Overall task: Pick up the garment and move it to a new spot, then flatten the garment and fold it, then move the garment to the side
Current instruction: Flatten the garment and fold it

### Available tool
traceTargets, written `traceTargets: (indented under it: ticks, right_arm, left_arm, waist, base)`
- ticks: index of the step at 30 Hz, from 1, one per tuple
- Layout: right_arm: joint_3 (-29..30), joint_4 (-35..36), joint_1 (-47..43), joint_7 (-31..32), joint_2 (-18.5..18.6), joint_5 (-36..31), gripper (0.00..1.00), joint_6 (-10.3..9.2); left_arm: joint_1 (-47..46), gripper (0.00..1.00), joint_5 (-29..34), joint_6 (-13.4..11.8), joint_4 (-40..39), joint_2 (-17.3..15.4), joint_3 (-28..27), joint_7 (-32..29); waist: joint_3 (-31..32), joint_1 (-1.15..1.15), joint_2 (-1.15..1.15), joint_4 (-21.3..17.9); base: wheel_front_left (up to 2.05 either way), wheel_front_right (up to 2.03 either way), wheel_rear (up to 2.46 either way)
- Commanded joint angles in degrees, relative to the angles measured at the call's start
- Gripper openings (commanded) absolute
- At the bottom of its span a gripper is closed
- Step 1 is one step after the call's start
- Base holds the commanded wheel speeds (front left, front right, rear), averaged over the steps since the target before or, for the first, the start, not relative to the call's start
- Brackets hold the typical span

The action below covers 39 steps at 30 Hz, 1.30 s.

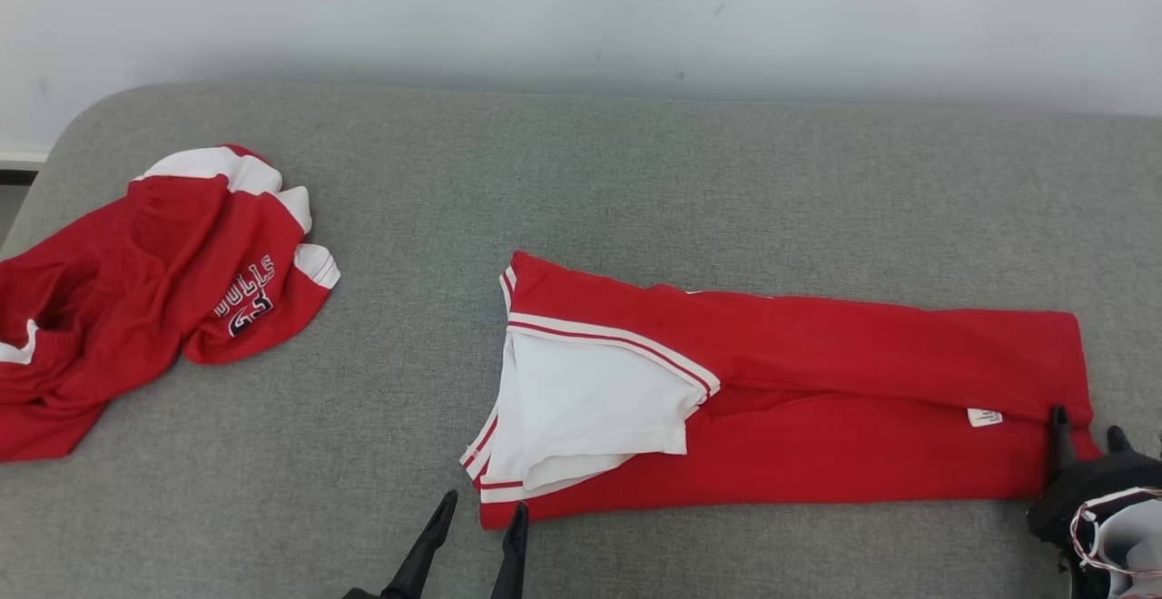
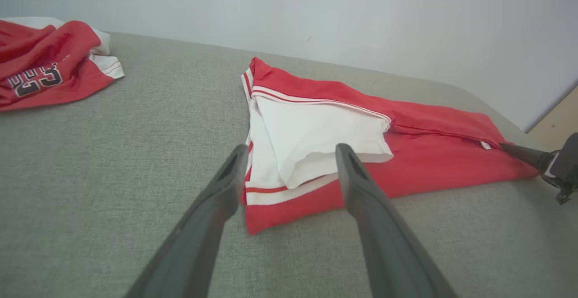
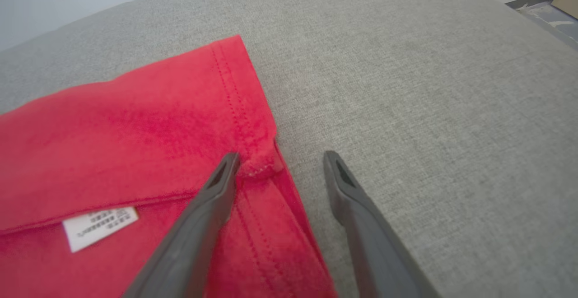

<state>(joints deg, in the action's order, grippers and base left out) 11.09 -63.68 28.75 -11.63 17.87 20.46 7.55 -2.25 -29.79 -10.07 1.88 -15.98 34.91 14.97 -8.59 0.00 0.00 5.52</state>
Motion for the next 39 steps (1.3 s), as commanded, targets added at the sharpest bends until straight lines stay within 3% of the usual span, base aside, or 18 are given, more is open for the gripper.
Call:
traceTargets:
  ticks: [1,2,4,6,9,17,24,28,35,39]
  right_arm:
    - [0.19,-0.58,-0.93,0.23,-0.57,-0.62,0.91,-0.14]
    - [0.40,-0.77,-0.89,0.27,-0.85,-0.80,0.79,-0.14]
    - [0.69,-1.23,-0.63,0.88,-1.19,-1.22,0.45,-0.14]
    - [0.94,-1.44,-0.32,0.98,-1.11,-1.40,0.31,-0.15]
    - [1.09,-2.07,0.09,1.64,-0.88,-1.67,0.00,-0.16]
    - [1.37,-0.06,1.54,1.16,1.80,-0.74,0.00,-0.16]
    - [-1.16,6.40,3.12,3.77,3.45,0.34,0.00,-0.15]
    - [-4.76,15.20,1.85,7.81,2.02,4.29,0.00,-0.14]
    - [-10.55,39.25,-4.77,17.76,-1.17,11.91,0.00,-0.14]
    - [-13.27,50.74,-8.18,22.57,-3.68,11.63,0.00,-0.14]
  left_arm:
    - [0.58,1.00,0.55,0.07,-0.01,0.16,0.07,0.22]
    - [0.50,1.00,0.55,0.16,0.04,0.14,0.16,0.22]
    - [0.32,1.00,0.54,0.33,0.10,0.13,0.28,0.22]
    - [0.11,1.00,0.25,0.39,0.11,0.25,0.35,0.22]
    - [-0.34,1.00,-0.21,0.86,0.35,0.26,0.44,0.17]
    - [0.02,1.00,-0.64,0.24,0.18,0.15,-0.06,0.15]
    - [0.58,1.00,-1.06,0.11,0.12,0.68,-0.75,0.18]
    - [0.70,1.00,-1.37,0.32,0.39,0.92,-1.27,0.20]
    - [0.93,1.00,-1.50,0.93,0.54,1.92,-2.73,0.23]
    - [0.92,1.00,-1.22,1.88,0.58,2.48,-3.16,0.24]
  waist:
    - [0.04,0.00,0.00,-0.25]
    - [0.04,0.00,0.00,-0.32]
    - [-0.04,0.00,0.00,-0.36]
    - [-0.13,0.00,0.00,-0.25]
    - [-0.11,0.00,0.00,0.40]
    - [0.26,0.00,0.00,1.14]
    - [0.71,0.00,0.00,0.24]
    - [1.17,0.00,0.00,-0.33]
    - [2.09,0.00,0.00,-0.44]
    - [2.65,0.00,0.00,0.25]
  base:
    - [0.00,0.00,0.00]
    - [0.00,0.00,0.00]
    - [0.00,0.00,0.00]
    - [0.00,0.00,0.00]
    - [0.00,0.00,0.00]
    - [0.00,0.00,0.00]
    - [0.00,0.00,0.00]
    - [0.00,0.00,0.00]
    - [0.00,0.00,0.00]
    - [0.00,0.00,0.00]
